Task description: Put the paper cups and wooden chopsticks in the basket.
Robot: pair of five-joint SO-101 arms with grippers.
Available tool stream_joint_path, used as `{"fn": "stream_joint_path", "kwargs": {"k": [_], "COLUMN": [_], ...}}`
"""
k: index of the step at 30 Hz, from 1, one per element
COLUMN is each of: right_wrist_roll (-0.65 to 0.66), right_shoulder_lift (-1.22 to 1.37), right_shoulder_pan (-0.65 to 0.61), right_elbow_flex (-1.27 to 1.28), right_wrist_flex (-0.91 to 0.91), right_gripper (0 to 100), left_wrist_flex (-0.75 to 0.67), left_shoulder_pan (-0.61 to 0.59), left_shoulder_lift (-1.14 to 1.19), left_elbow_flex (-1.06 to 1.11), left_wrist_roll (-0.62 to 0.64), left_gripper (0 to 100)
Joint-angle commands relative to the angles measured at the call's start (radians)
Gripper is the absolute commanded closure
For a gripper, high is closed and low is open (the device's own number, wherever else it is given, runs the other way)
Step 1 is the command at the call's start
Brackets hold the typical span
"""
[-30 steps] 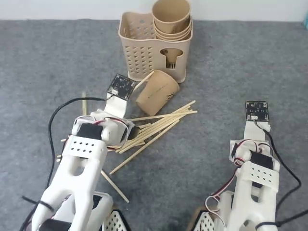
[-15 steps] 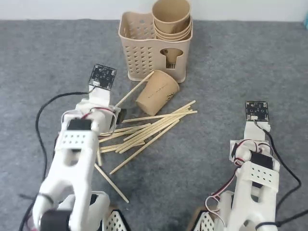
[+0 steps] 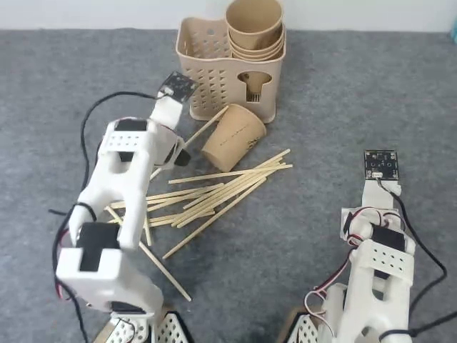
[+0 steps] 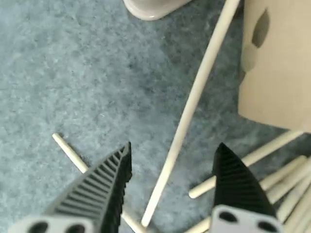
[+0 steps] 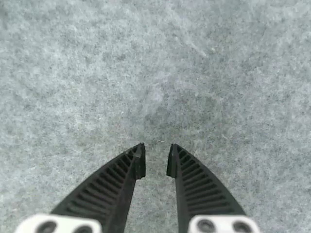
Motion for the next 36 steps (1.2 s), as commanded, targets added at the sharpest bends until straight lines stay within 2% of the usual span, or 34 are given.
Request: {"fn": "stream_joint_path", "kwargs": {"k": [1, 6, 13, 19, 24, 36], "right_wrist_roll": [0.020, 0.020, 0.020, 0.020, 0.020, 0.020], "right_shoulder_lift": [-0.021, -0.021, -0.021, -0.021, -0.021, -0.021], "right_shoulder_pan": [-0.001, -0.004, -0.002, -0.002, -0.001, -0.004], "right_elbow_flex": [-0.002, -0.002, -0.002, -0.002, -0.002, 0.000], "right_wrist_flex": [-0.016, -0.016, -0.016, -0.016, -0.016, -0.016], "right_gripper": [90.3, 90.3, 90.3, 90.3, 90.3, 90.3], "left_wrist_flex": [0.020, 0.018, -0.052, -0.054, -0.048, -0.003], "left_shoulder_pan": [0.011, 0.064, 0.091, 0.095, 0.095, 0.117], "left_shoulder_lift": [-0.003, 0.009, 0.078, 0.098, 0.097, 0.104], "left_elbow_flex": [-0.068, -0.065, -0.062, -0.064, -0.081, -0.090], "left_wrist_roll": [-0.055, -0.064, -0.064, -0.064, -0.064, -0.066], "left_gripper": [77, 86, 87, 88, 99, 98]}}
